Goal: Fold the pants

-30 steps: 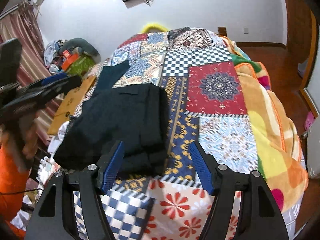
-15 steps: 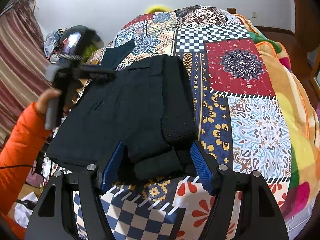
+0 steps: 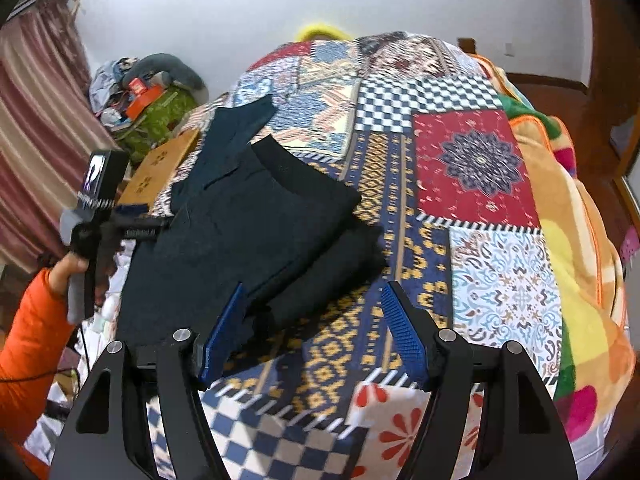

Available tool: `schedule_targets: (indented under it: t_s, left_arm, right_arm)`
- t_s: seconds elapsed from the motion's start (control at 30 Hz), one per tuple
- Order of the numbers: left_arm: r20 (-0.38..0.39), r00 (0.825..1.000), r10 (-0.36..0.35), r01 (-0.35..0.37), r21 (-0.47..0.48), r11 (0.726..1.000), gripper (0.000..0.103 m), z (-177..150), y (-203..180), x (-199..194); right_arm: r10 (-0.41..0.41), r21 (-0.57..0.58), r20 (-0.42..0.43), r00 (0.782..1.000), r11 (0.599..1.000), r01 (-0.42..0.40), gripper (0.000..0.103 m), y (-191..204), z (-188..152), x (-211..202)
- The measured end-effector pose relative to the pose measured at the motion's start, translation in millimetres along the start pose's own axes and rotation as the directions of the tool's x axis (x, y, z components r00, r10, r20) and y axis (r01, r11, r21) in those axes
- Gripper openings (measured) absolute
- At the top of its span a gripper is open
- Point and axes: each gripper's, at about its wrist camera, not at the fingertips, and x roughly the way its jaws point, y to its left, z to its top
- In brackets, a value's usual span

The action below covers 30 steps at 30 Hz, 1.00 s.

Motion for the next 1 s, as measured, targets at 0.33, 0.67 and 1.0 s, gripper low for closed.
schedule_targets:
  t_s: [0.33, 0.67, 1.0]
  left_arm:
    - [0.028, 0.999, -0.032, 0.035, -0.086, 0.996, 0.103, -72, -15, -53]
    - [0.132, 0.99, -0.056, 0.067, -0.085, 0.994, 0.103, -86, -28, -64]
    - [0.221, 0.973, -0.061, 0.077, -0.06, 0.995, 0.103, -41, -10, -98]
  right_arm:
    - [0.031, -0.124, -0.001, 1.0, 0.992, -0.031, 0.066, 38, -14, -2]
    - [0.021, -0.154, -0.047, 0.999, 0.988, -0.028, 0.065, 15, -28, 20]
    - [-0.008, -0.182, 0.03, 1.0, 0.983, 0.013, 0.065, 17, 11, 1]
